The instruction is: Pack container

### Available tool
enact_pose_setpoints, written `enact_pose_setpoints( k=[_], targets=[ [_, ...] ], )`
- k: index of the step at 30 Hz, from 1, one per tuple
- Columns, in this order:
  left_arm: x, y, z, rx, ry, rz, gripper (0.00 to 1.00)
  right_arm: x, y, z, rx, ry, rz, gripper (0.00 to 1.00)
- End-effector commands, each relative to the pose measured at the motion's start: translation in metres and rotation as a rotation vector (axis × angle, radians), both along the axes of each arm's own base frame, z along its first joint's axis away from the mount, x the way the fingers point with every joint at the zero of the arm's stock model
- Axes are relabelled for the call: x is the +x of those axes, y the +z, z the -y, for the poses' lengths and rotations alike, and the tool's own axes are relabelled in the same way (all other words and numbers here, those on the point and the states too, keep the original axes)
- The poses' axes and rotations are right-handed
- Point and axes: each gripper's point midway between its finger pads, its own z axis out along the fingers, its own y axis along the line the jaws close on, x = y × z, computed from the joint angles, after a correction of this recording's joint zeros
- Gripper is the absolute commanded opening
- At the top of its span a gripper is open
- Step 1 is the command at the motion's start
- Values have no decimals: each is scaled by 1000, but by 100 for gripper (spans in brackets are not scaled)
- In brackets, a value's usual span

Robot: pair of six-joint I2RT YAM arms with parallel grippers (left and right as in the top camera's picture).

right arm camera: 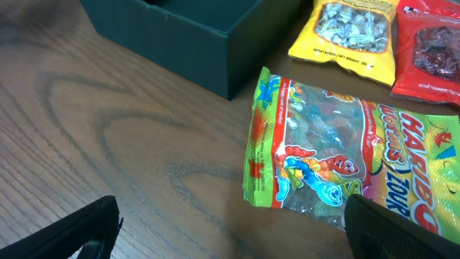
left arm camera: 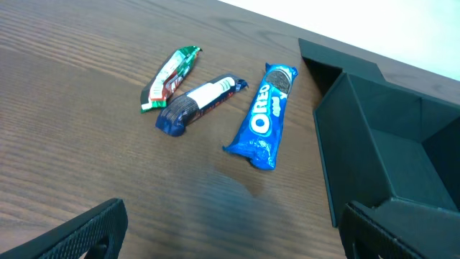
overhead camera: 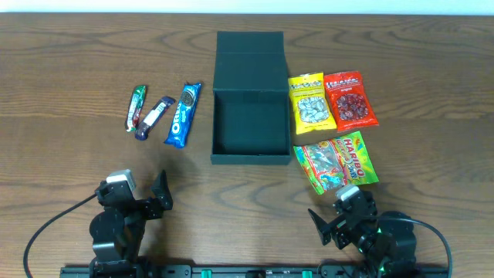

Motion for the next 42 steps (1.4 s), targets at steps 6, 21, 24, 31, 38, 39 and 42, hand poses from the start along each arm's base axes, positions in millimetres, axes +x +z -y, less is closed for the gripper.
enact_pose_setpoints(
  k=[6, 21, 24, 31, 38, 39, 42],
  targets=[
    [0, -7, -1, -5, 10, -9, 95, -1, 0, -1, -5, 11, 9, 99],
    [0, -7, -1, -5, 10, -9, 95, -1, 0, -1, -5, 11, 9, 99],
    [0, -7, -1, -5, 10, -9, 95, -1, 0, -1, -5, 11, 10, 99],
    [0, -7, -1, -5, 10, -9, 95, -1, 0, -1, -5, 11, 10, 99],
    [0, -7, -1, -5, 10, -9, 95, 6, -3, 14, -83, -51, 34, 99],
    [0, -7, -1, -5, 10, -9, 95, 6, -3, 14, -83, -51, 34, 99],
    [0, -7, -1, -5, 10, -9, 95, 10, 10, 5, -27, -27, 73, 99]
  ],
)
